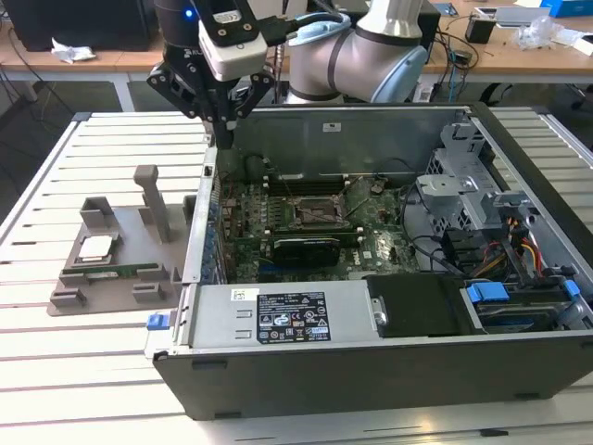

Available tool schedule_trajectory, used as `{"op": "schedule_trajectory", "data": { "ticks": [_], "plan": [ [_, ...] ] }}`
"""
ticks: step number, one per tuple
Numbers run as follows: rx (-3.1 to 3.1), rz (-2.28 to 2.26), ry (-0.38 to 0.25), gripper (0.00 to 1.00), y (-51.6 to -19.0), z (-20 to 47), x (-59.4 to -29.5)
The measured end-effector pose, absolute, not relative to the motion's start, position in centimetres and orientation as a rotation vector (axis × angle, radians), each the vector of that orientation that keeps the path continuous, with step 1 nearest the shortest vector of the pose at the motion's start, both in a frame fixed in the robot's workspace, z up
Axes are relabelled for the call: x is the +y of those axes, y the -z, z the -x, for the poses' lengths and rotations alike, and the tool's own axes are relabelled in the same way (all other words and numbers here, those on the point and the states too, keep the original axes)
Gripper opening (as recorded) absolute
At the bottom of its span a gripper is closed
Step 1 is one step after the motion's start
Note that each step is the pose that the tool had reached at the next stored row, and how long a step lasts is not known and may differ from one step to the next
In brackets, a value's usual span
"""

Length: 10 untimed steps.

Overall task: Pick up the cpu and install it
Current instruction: 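Reach for the cpu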

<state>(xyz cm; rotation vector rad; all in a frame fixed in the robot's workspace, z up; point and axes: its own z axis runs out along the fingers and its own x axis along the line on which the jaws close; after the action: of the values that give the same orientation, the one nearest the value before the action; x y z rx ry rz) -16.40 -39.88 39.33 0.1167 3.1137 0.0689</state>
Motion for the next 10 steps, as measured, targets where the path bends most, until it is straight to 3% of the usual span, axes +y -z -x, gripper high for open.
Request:
{"op": "schedule_trajectory", "data": {
  "ticks": [10],
  "plan": [
    [3.114,-0.117,-0.069,0.11,-39.3,20.2,-39.9]
  ]
}}
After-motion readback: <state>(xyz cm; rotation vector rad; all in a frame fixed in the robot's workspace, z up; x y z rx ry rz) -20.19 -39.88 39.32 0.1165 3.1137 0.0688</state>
